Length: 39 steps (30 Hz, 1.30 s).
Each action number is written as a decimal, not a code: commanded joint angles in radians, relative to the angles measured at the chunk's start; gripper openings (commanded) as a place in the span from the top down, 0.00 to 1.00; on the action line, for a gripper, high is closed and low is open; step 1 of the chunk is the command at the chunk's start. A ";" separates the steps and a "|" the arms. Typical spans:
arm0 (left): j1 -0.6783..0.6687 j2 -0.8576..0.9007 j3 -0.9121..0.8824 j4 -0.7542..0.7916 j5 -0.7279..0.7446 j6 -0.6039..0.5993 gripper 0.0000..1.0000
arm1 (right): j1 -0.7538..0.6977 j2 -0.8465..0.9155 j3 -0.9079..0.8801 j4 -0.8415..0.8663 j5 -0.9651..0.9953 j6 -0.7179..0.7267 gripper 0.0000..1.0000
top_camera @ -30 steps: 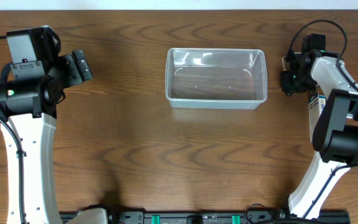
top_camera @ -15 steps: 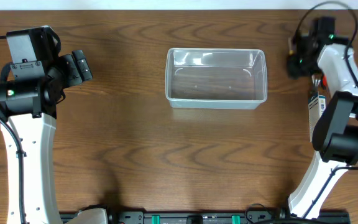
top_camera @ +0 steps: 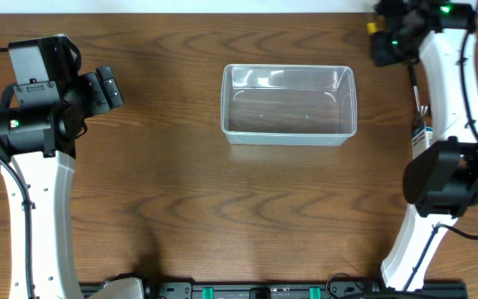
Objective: Pack container
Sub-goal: 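Carry the screwdriver over the container with the right gripper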
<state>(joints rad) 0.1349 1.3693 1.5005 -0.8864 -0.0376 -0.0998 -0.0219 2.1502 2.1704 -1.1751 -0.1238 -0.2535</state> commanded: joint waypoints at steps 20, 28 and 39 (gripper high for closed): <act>0.002 0.003 0.015 0.000 -0.016 0.014 0.02 | 0.402 0.001 -0.040 -0.240 -0.089 -0.294 0.99; 0.001 0.003 0.015 0.000 -0.016 0.014 0.02 | 0.395 0.001 -0.204 -0.169 -0.075 -0.275 0.99; 0.002 0.003 0.015 0.000 -0.016 0.014 0.02 | 0.394 0.002 -0.415 0.013 -0.074 -0.210 0.95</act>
<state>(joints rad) 0.1349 1.3693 1.5005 -0.8860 -0.0380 -0.0998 0.3763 2.1506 1.7897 -1.1782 -0.1993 -0.5022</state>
